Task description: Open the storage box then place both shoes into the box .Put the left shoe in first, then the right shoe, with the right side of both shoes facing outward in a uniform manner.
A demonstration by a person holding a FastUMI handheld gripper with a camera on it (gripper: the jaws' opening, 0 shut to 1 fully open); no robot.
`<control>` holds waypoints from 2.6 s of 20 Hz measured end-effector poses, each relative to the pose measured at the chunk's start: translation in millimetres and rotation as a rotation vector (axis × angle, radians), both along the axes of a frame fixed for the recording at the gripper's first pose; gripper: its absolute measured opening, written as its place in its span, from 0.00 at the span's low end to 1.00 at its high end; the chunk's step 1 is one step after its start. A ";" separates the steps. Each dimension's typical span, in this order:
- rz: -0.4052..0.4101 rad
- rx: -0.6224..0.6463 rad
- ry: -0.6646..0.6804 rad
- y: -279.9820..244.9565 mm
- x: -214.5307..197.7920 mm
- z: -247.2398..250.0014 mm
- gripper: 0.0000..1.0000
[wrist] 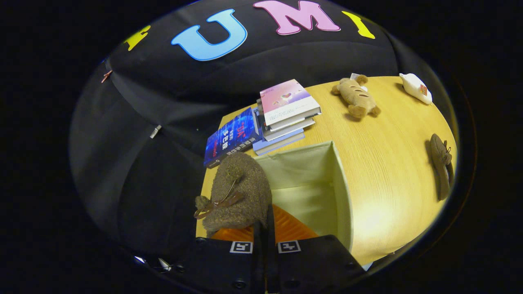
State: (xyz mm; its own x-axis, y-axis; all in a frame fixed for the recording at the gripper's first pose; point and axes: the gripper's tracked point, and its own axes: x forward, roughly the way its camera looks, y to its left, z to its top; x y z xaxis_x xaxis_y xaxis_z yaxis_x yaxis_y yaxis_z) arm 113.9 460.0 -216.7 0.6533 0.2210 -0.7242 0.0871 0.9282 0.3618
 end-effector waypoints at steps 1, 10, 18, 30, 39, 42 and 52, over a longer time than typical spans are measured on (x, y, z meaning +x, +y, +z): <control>0.000 -0.013 0.016 2.0 -0.6 -9.4 0.08; 0.078 -0.043 0.242 28.3 -37.3 -65.8 0.29; 0.197 0.019 0.055 20.6 -41.3 3.4 0.99; 0.175 -0.165 -0.198 -157.2 -88.3 67.5 0.99; 0.027 -0.327 -0.116 -352.6 -125.0 44.5 0.99; -0.008 -0.369 -0.068 -410.9 -134.8 29.6 0.99; 0.016 -0.439 0.093 -529.4 -110.7 -67.7 0.99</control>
